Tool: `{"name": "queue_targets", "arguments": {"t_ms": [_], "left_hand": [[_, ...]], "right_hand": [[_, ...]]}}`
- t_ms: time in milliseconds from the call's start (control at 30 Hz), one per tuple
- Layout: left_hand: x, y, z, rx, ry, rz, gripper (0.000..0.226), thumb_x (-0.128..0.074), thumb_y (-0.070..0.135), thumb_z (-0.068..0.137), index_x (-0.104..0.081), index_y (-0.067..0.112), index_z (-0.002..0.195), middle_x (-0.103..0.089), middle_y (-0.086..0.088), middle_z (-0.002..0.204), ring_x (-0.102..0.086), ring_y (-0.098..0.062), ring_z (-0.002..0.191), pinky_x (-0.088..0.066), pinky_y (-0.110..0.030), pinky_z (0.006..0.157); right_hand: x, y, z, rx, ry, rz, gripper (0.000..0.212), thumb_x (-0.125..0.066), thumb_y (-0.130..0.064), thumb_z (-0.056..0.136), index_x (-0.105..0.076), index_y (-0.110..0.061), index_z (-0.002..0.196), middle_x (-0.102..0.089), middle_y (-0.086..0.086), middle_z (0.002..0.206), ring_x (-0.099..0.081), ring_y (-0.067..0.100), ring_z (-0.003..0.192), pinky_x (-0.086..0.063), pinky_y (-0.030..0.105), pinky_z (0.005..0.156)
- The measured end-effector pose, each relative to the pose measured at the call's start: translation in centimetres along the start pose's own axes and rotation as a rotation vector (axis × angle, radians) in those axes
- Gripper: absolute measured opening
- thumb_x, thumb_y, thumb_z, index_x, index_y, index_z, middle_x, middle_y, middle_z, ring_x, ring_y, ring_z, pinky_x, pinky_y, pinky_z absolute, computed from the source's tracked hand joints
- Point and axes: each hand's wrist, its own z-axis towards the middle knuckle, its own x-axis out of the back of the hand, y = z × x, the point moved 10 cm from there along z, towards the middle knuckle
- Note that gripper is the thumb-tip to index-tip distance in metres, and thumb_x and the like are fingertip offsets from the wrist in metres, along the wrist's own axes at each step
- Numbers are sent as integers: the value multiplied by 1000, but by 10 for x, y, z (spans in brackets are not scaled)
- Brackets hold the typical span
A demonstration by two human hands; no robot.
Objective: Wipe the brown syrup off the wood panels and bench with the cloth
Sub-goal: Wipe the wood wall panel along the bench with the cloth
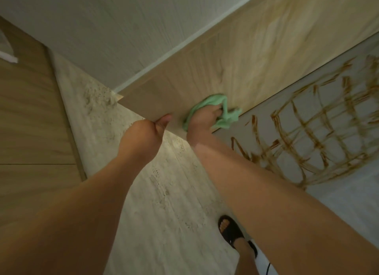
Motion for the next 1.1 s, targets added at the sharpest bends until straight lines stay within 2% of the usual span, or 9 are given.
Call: {"name": "queue_targets", "arguments": {"t_ms": [133, 367, 467, 567, 633, 767, 867, 933, 1100], "left_hand": [[0, 3, 7, -95, 114, 182, 97, -9, 79, 86, -70, 4, 82, -67, -12, 77, -65, -38, 81, -43, -41, 67], [-29, -1, 4, -156, 129, 126, 65, -10, 69, 97, -40, 25, 61, -43, 8, 61, -41, -17, 58, -27, -33, 59], [-42, -15, 12, -166, 144, 86, 83, -3, 79, 93, -53, 18, 70, -52, 5, 65, -50, -22, 63, -33, -34, 60], [-58, -23, 22, -171, 99, 50, 105, 6, 87, 83, -67, 11, 86, -68, -2, 79, -62, -27, 75, -50, -43, 68], [-62, -23, 23, -167, 100, 15, 101, 3, 83, 84, -67, 11, 85, -68, -4, 80, -63, -28, 77, -52, -45, 72], [-67, -17, 21, -166, 108, -24, 88, 0, 78, 86, -61, 15, 80, -67, -8, 79, -62, -29, 79, -49, -43, 73], [-66, -16, 21, -166, 127, -18, 87, 3, 73, 81, -66, 19, 85, -67, -7, 79, -59, -28, 78, -41, -38, 69], [-66, -15, 21, -171, 123, 14, 84, 3, 72, 82, -63, 21, 83, -61, -4, 72, -56, -27, 74, -36, -36, 67], [-68, -17, 21, -103, 58, 101, 89, -2, 67, 87, -72, 14, 98, -44, 9, 64, -49, -28, 75, -35, -37, 69]], "right_hand": [[20, 22, 52, -89, -3, -72, 64, -18, -52, 109, -35, -16, 159, -44, 8, 158, -46, 31, 142, -37, 48, 120], [22, 23, 75, -3, 41, 136, 70, -23, -72, 98, -29, -40, 160, -30, -4, 165, -33, 23, 148, -22, 50, 125], [23, 84, 74, -112, 83, 273, 46, -47, -70, 96, -57, -44, 132, -55, -5, 146, -53, 23, 132, -42, 48, 115], [30, 127, 87, -296, 106, 183, 60, -53, -79, 88, -62, -36, 128, -64, -9, 129, -57, 20, 125, -42, 42, 113], [33, 132, 93, -428, 49, 69, 63, -43, -78, 92, -61, -28, 126, -62, -3, 114, -55, 22, 117, -42, 38, 102], [29, 115, 100, -490, -43, 104, 74, -31, -76, 95, -49, -29, 149, -51, -2, 147, -47, 26, 134, -38, 45, 105], [21, 119, 99, -374, 15, 264, 82, -42, -87, 83, -45, -40, 150, -44, -10, 156, -44, 24, 139, -35, 49, 112], [14, 123, 99, -303, 19, 343, 71, -43, -81, 90, -57, -35, 142, -48, -5, 157, -46, 26, 140, -34, 48, 117], [3, 124, 53, -573, -51, 288, 81, -35, -87, 86, -49, -39, 150, -47, -6, 158, -42, 30, 146, -23, 54, 124]]}}
